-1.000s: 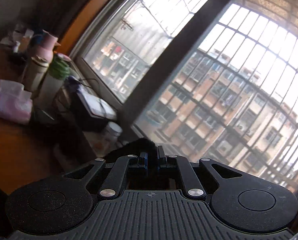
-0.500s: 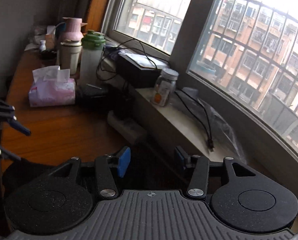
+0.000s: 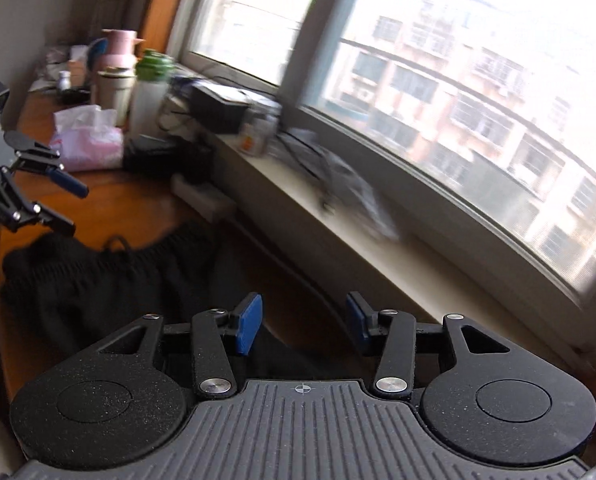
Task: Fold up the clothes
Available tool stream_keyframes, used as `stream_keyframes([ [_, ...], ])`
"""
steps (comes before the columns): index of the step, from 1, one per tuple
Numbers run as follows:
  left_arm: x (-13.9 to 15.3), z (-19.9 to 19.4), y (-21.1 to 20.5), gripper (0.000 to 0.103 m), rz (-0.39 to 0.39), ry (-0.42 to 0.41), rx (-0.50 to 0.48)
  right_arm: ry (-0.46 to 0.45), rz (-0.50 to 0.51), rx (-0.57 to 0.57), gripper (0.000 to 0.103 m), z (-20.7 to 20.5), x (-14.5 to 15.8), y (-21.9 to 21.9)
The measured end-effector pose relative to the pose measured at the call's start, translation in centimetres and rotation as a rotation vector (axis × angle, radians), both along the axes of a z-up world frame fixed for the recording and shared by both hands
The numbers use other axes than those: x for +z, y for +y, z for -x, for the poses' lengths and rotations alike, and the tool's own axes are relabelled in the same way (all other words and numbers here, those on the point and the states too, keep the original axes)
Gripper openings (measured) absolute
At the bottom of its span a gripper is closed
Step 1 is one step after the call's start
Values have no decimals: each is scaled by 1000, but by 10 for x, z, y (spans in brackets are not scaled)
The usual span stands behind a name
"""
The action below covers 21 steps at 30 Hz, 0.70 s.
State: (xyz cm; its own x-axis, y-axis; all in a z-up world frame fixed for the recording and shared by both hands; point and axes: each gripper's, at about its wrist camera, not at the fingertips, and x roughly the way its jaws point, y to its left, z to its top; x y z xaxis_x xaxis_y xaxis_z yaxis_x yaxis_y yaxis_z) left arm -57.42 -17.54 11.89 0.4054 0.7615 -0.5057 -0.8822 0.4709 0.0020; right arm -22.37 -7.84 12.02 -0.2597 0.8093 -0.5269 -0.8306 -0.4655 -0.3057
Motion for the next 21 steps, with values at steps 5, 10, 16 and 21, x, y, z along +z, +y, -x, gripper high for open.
stream_keyframes([
  [5,8,-75,18,65,-36,72,-121,-23,47,-85,46,-60,-16,-39],
  [10,5,-159,31,65,-51,137,-259,4,119,-146,46,-105,-44,-77],
  [16,-19,-233,40,65,-53,218,-389,31,196,-196,47,-132,-74,-112],
  [21,-33,-276,38,65,-84,272,-457,78,233,-214,48,-145,-84,-132],
])
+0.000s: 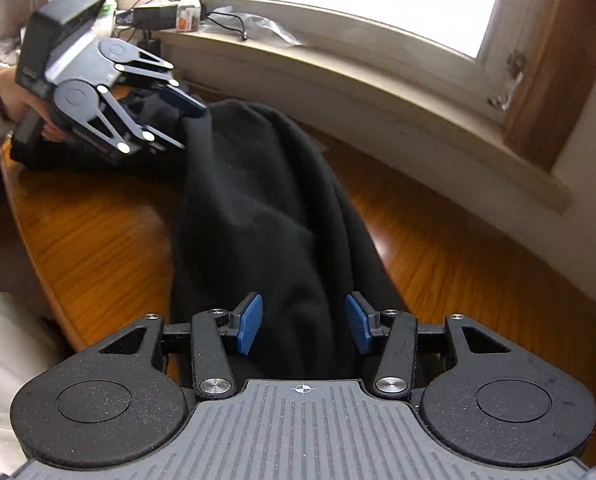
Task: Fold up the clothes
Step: 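Grasp the sweatpants edge with the left tool while the right tool lifts the leg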
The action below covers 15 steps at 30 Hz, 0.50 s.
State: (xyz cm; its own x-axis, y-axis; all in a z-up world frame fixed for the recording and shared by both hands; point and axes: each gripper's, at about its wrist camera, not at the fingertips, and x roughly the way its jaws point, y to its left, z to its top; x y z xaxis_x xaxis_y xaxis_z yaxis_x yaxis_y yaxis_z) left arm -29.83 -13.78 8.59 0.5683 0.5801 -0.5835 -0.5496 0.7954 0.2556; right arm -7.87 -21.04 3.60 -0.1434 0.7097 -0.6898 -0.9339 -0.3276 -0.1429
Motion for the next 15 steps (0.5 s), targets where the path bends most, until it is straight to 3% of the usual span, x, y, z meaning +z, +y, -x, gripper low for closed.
stream_keyframes([
  [3,-7,-14,-2,58,-40,25,-13,26,15,-3,49,-3,-5,-11],
  [6,-11,-22,4,32,-38,27,-5,37,39,-9,49,-6,-14,-22],
  [7,-12,-24,8,18,-24,30,-8,39,47,-18,49,-8,-18,-24],
  [10,-12,-26,9,6,-33,23,-5,42,48,-41,46,-14,-23,-26],
  [11,-9,-25,10,6,-42,10,-1,43,41,-47,32,-17,-24,-27],
  [12,-3,-24,9,5,-54,-7,4,43,35,-54,9,-19,-24,-27],
  [15,15,-20,9,5,-92,-60,21,31,-6,-78,8,-26,-18,-27],
])
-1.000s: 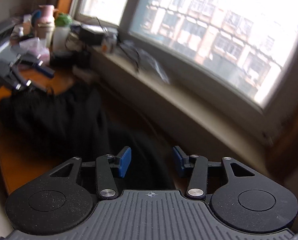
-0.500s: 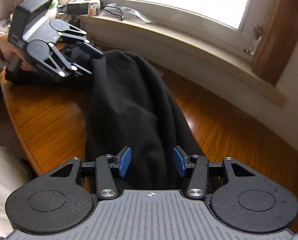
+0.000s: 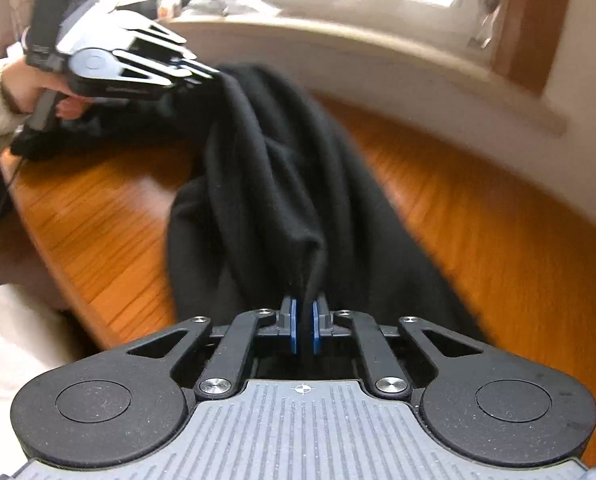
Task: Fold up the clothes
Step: 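Grasp the sweatpants edge with the left tool while the right tool lifts the leg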
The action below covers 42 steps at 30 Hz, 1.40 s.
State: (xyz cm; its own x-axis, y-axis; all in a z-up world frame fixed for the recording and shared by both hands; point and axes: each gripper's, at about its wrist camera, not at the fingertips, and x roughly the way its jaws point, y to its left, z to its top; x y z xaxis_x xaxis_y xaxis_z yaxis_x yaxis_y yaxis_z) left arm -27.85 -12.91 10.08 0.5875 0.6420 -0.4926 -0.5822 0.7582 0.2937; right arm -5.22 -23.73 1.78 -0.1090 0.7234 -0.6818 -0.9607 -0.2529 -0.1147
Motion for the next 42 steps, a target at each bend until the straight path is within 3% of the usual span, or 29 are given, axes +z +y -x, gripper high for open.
stream_keyframes([
  [5,52,5,7,5,-94,-104,52,-126,-209,-72,7,-9,60,10],
  [8,85,7,15,4,-151,-164,100,-246,-324,-98,7,-1,89,31],
  [11,101,7,33,4,-184,-157,156,-343,-411,-115,8,4,103,56],
  [14,82,4,58,4,-136,-105,208,-274,-329,-121,23,2,86,85],
  [17,54,6,78,4,-82,-75,249,-190,-235,-107,33,0,54,88],
  [20,28,11,93,4,-20,-84,271,-118,-155,-91,44,-5,30,73],
  [24,6,19,110,4,31,-133,284,-15,-65,-93,52,-12,10,43],
  [27,-4,43,113,4,70,-184,290,0,0,-109,55,-5,-3,39],
  [29,-7,52,115,4,79,-209,300,-16,23,-126,55,-5,-7,31],
  [31,-7,56,114,4,74,-224,302,-14,35,-143,44,-10,-6,23],
  [32,-7,57,112,4,67,-232,301,-12,30,-154,18,-14,-2,17],
  [33,-4,58,112,4,58,-235,299,-14,21,-166,12,-18,3,11],
  [35,4,58,109,5,36,-245,293,-49,-22,-191,11,-26,21,3],
  [38,16,57,103,5,12,-273,266,-178,-102,-219,10,-30,59,-6],
  [42,34,50,92,5,-49,-286,246,-483,-252,-233,10,-20,110,2],
])
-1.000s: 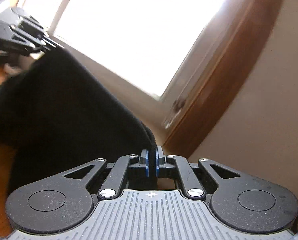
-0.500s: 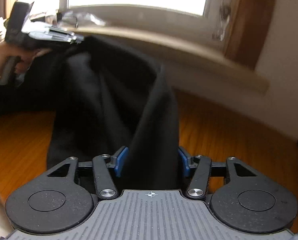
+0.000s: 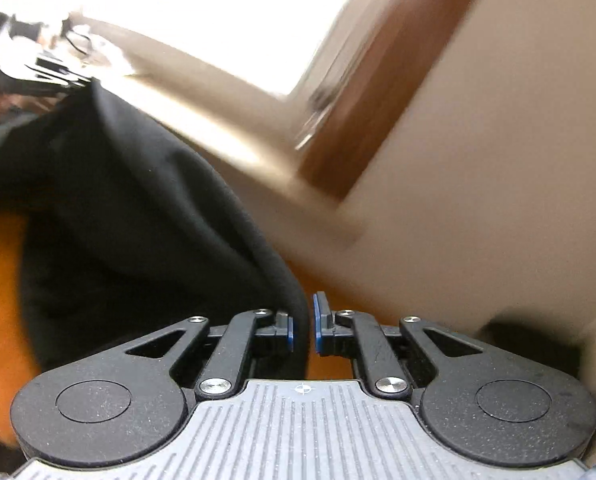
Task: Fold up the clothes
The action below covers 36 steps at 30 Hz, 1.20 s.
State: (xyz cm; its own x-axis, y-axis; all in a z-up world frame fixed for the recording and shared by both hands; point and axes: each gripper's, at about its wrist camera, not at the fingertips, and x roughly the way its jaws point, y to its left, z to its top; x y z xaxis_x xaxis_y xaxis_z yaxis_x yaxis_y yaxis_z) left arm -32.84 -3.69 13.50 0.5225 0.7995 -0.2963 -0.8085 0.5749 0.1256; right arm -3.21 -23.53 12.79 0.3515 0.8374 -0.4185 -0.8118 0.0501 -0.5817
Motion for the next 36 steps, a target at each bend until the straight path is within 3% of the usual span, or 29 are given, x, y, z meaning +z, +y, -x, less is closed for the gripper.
stream_keyframes([
  [2,3,-2,1,4,-12,4,3,-182,-88,-19,11,8,12,14],
  [3,1,-3,4,5,-9,8,9,-220,-124,-35,17,8,15,23],
  [4,-2,-4,6,4,-5,13,15,-197,-131,-56,21,5,15,34],
  [5,-4,-4,9,4,-1,17,21,-135,-103,-72,28,-1,11,45],
  [7,-9,-6,14,4,6,26,33,7,-31,-78,30,-15,-8,58],
  [11,-34,1,33,4,87,-9,16,257,92,-92,47,-39,-59,60],
  [16,-56,5,53,4,143,-37,7,510,161,-103,58,-53,-97,45],
  [18,-57,7,55,4,158,-51,0,552,178,-106,63,-53,-106,49],
  [22,-62,13,51,4,168,-52,-3,558,205,-117,58,-55,-114,46],
  [23,-62,13,49,4,164,-48,-4,575,207,-110,42,-58,-113,44],
  [24,-62,13,48,4,160,-44,-4,571,204,-109,19,-60,-109,43],
  [26,-61,14,46,4,156,-48,-3,536,193,-114,6,-63,-96,41],
  [29,-60,14,48,4,152,-50,-6,413,144,-143,5,-65,-72,36],
  [32,-60,14,47,4,148,-55,-11,155,74,-202,5,-68,-44,43],
  [36,-60,11,47,4,152,-54,-26,-337,-47,-269,6,-66,-34,72],
])
